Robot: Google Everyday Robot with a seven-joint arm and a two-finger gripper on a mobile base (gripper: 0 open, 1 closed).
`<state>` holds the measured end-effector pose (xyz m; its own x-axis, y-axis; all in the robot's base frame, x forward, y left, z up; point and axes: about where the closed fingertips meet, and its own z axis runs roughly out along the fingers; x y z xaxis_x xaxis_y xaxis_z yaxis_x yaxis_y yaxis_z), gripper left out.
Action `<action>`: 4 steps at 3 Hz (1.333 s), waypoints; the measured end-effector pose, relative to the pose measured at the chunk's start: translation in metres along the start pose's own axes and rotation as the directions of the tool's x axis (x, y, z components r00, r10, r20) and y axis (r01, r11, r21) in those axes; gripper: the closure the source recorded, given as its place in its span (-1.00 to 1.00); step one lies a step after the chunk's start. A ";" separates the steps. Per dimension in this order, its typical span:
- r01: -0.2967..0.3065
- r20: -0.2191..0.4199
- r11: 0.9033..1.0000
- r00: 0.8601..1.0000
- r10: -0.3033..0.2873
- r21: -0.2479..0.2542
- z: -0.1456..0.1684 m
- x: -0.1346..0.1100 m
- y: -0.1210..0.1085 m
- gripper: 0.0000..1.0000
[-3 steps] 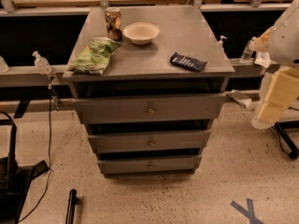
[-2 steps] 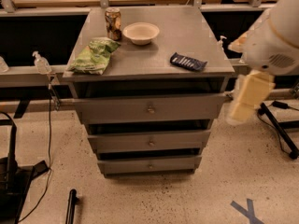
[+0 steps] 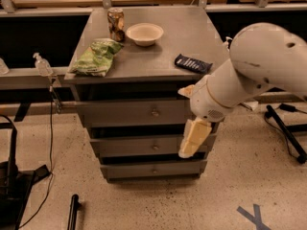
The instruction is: Open bottom drawer
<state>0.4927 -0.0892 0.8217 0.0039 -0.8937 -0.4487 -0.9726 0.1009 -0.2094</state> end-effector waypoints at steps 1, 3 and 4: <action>0.001 0.015 1.000 1.000 -0.001 0.009 0.010 0.000 -0.004 -1.00; -0.108 0.196 0.988 0.972 0.128 -0.110 0.126 0.069 0.031 -1.00; -0.218 0.452 0.975 0.866 0.216 -0.047 0.156 0.069 0.026 -1.00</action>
Offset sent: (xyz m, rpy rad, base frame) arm 0.0205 -0.0025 -0.0986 0.0704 0.1086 0.0264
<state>0.5043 -0.0797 0.6495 -0.1012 -0.5543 -0.8261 -0.9598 0.2728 -0.0655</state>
